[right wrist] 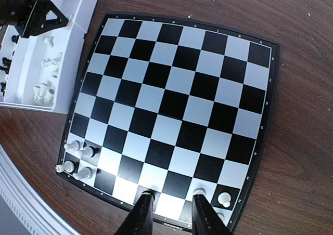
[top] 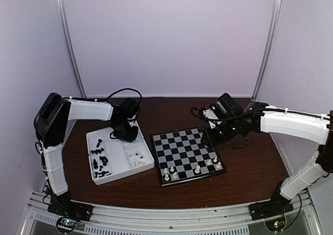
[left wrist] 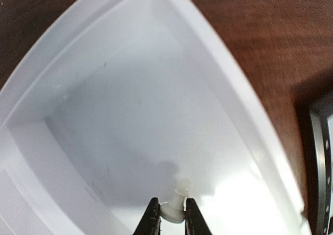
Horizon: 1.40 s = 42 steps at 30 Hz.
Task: Set up the chess pieces on the board
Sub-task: Pick up the chess piece from the storage box, then place the chess piece on the chessboard.
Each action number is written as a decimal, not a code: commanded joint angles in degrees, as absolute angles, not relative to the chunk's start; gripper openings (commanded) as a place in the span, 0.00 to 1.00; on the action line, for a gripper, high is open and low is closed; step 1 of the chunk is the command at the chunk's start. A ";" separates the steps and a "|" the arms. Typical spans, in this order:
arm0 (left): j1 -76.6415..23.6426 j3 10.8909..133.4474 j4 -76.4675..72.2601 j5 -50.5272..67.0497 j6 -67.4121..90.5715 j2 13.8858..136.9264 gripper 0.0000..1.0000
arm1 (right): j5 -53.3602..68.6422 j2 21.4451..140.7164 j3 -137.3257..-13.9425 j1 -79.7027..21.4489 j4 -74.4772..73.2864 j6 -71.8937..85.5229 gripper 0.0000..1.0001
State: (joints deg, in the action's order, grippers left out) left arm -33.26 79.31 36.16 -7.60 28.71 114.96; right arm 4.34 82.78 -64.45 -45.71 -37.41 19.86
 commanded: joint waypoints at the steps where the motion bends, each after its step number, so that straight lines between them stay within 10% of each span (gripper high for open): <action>1: -33.13 70.10 28.77 -2.27 23.01 103.66 0.13 | 8.38 82.09 -64.31 -45.60 -33.82 21.16 0.29; 21: -34.51 44.07 -5.52 33.29 14.82 83.14 0.17 | 27.22 101.07 -72.90 -53.26 -5.05 40.98 0.28; 42: -37.70 43.66 -8.25 38.45 12.63 83.19 0.17 | 30.45 106.72 -76.58 -53.35 -0.16 46.44 0.28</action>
